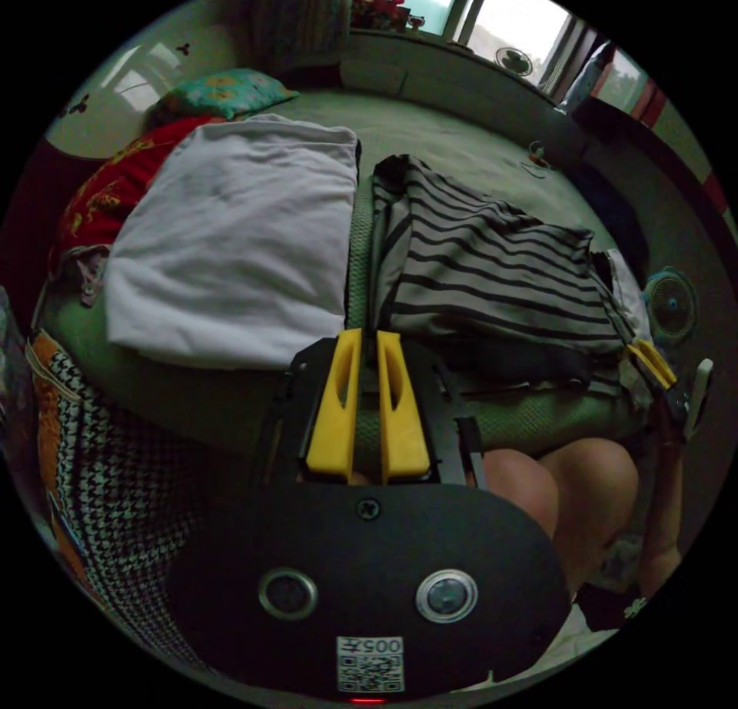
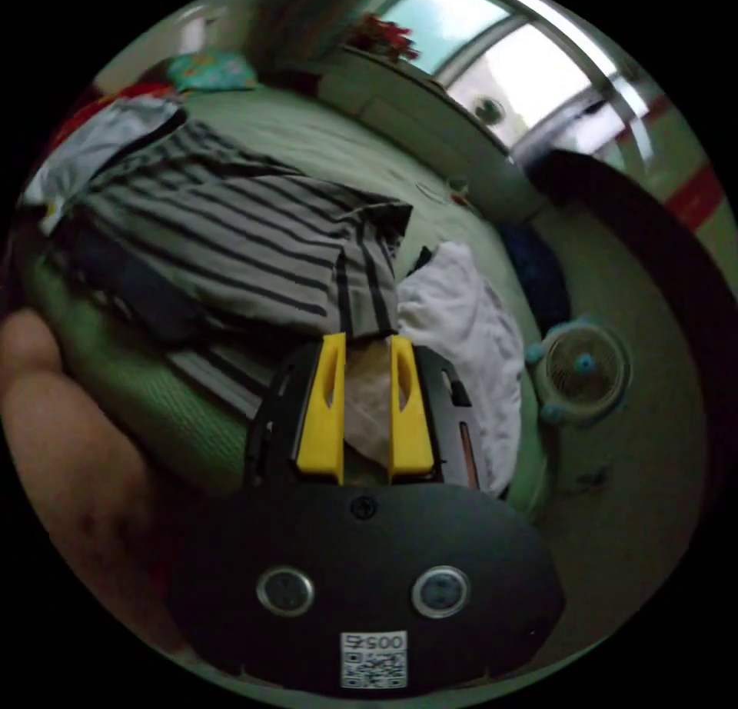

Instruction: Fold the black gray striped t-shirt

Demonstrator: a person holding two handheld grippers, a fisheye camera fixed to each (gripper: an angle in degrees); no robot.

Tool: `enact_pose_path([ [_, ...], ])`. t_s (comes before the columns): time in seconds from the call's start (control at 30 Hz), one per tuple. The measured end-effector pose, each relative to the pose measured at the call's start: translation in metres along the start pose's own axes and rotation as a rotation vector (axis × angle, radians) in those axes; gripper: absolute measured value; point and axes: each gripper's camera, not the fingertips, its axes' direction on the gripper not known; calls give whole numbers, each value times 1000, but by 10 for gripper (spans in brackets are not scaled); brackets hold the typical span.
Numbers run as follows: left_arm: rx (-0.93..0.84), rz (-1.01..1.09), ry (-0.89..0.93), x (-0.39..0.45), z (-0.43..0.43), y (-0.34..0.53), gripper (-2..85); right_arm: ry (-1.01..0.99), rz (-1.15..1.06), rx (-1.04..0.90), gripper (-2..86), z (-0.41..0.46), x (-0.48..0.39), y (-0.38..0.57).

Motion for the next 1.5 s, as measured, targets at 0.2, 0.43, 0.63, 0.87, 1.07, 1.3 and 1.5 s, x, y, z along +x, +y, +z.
enact_pose_path([
  [0.2, -7, 26, 11, 42, 26, 5, 52, -78, -93, -6, 93, 3, 27, 13],
  [0.43, -88, 60, -33, 94, 68, 14, 51, -215, -5, -32, 27, 30, 54, 11],
  [0.63, -102, 96, -79, 141, 95, 27, 51, -289, 117, -50, -15, 39, 88, 36],
  [0.87, -129, 101, -142, 195, 120, 36, 51, -666, 556, 101, -15, 1, 183, 96],
  [1.07, -132, 63, -36, 218, 137, 47, 51, -787, 944, -68, -14, 65, 219, 170],
  [1.3, -161, 67, 26, 247, 148, 57, 47, -653, 787, -164, -10, 74, 234, 220],
  [1.5, -9, 118, 62, 296, 96, 87, 40, -582, 654, -96, -10, 42, 253, 257],
])
